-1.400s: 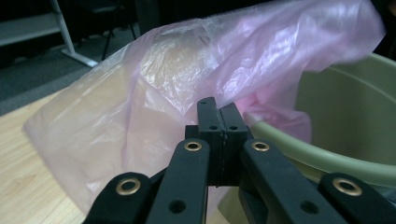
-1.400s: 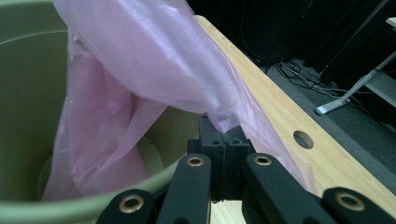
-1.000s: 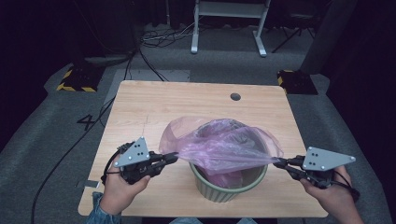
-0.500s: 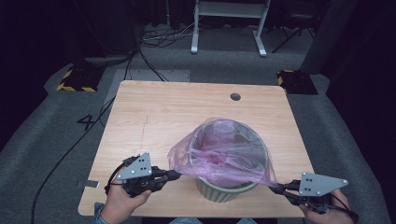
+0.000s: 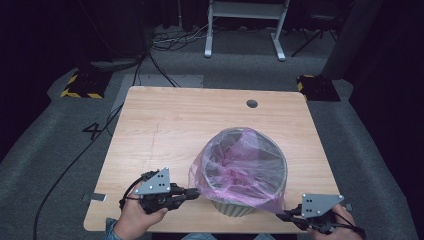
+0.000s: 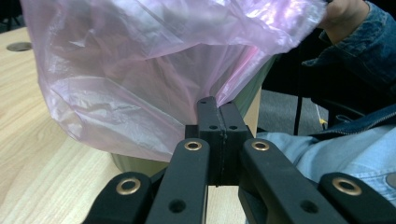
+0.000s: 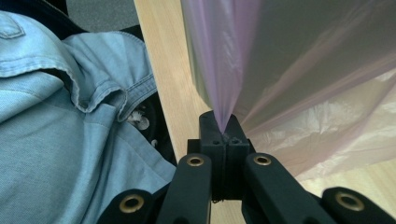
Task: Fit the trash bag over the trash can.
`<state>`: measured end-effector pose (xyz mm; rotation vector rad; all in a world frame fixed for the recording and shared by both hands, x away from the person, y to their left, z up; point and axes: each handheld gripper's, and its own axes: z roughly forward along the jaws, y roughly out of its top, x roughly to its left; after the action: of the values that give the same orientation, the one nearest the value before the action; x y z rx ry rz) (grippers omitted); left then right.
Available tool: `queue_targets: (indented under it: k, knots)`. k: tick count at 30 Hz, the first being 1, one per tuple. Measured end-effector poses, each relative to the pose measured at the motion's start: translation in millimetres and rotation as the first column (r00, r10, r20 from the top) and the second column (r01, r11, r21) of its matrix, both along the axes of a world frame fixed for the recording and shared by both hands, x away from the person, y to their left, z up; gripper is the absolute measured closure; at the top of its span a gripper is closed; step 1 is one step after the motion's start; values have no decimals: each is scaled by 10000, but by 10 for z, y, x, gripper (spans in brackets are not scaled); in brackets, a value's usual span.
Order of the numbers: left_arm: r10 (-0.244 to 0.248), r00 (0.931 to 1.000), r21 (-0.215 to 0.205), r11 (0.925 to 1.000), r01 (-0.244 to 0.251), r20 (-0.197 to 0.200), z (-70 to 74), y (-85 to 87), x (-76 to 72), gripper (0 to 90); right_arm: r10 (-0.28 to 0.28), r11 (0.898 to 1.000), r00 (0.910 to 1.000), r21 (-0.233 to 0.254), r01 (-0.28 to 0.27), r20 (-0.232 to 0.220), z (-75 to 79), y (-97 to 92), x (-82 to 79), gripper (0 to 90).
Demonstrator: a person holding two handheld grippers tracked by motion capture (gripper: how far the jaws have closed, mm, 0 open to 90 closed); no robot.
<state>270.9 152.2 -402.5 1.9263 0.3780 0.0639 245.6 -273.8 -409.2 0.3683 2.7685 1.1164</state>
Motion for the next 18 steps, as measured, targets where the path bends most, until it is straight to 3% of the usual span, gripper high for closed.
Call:
queue_targets:
  k: [2, 4, 7, 10, 14, 15, 16, 18]
  knots:
    - [-13, 10000, 125, 9999, 12, 13, -9, -12, -2, 900, -5, 9999, 10000, -129, 5, -33, -26, 14, 4, 900]
    - [175, 9997, 832, 9964, -188, 165, -38, -23, 5, 900, -162, 9941, 9999, -1075, 168, 59, -126, 57, 21, 900]
    - [384, 9991, 750, 9965, -371, -152, -111, 16, 57, 900, -264, 9928, 9995, -1177, 240, -195, -223, 50, 57, 900]
    - [959, 9946, 725, 9930, -930, -389, -188, 105, 154, 900, -547, 9918, 9982, -1168, 516, -234, -262, 8, 94, 900]
    - [1039, 9926, 573, 9933, -1004, -636, -237, 138, 191, 900, -691, 9943, 9969, -846, 657, -379, -287, -37, 115, 900]
    - [1153, 9916, 581, 9920, -1120, -581, -227, 149, 183, 900, -689, 9950, 9970, -748, 662, -339, -274, -46, 112, 842]
    - [1153, 9916, 581, 9920, -1120, -581, -227, 149, 183, 853, -803, 9953, 9964, -562, 786, -283, -254, -66, 113, 715]
    - [1444, 9881, 291, 9893, -1430, -528, -169, 226, 147, 709, -1208, 9926, 9924, 63, 1210, -228, -178, -145, 110, 571]
